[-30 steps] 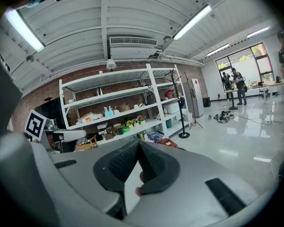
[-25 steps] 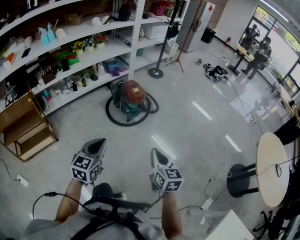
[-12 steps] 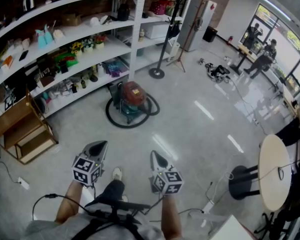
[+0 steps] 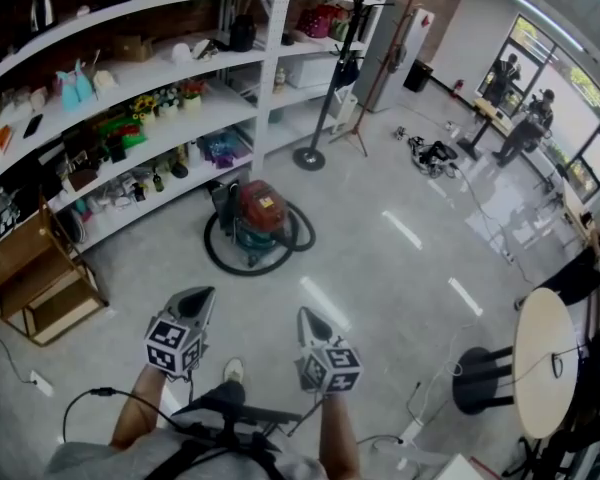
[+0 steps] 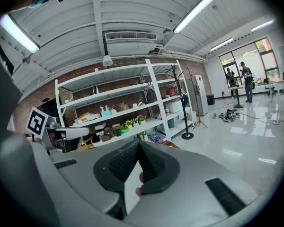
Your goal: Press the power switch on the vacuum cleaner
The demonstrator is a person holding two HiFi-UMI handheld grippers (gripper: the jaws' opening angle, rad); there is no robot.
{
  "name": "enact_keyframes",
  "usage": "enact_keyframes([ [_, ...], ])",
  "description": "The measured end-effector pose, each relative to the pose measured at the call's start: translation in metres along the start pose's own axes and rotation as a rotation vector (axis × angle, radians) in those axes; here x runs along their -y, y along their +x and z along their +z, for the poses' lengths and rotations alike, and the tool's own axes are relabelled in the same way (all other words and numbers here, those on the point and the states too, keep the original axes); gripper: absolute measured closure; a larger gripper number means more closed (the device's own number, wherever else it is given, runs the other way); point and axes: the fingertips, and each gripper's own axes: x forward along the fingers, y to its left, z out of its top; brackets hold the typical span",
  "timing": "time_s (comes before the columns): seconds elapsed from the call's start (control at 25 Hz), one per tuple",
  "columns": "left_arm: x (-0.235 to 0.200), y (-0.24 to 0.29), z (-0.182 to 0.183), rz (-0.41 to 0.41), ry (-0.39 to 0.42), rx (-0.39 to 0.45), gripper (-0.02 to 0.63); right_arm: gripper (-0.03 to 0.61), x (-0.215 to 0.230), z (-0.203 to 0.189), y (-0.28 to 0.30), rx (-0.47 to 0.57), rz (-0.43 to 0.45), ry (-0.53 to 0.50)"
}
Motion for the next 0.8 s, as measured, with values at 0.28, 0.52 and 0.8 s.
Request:
enact_keyframes([
  [0.28,-0.047,0.048,0.022,0.002,-0.005,0.005,0.607,0.566,0.010,0.031,0.061,-0.006,0.005,-0.003],
  [0.52,-0.079,0.080,0.030,-0.011,0.006,-0.003,0.607,0.566,0.014,0.048,0.109,-0.015,0.000,-0.017],
  [0.8,-0.110,0.107,0.035,-0.021,0.001,-0.010,0.607,0.566,0.013,0.060,0.145,-0.017,-0.002,-0.019],
])
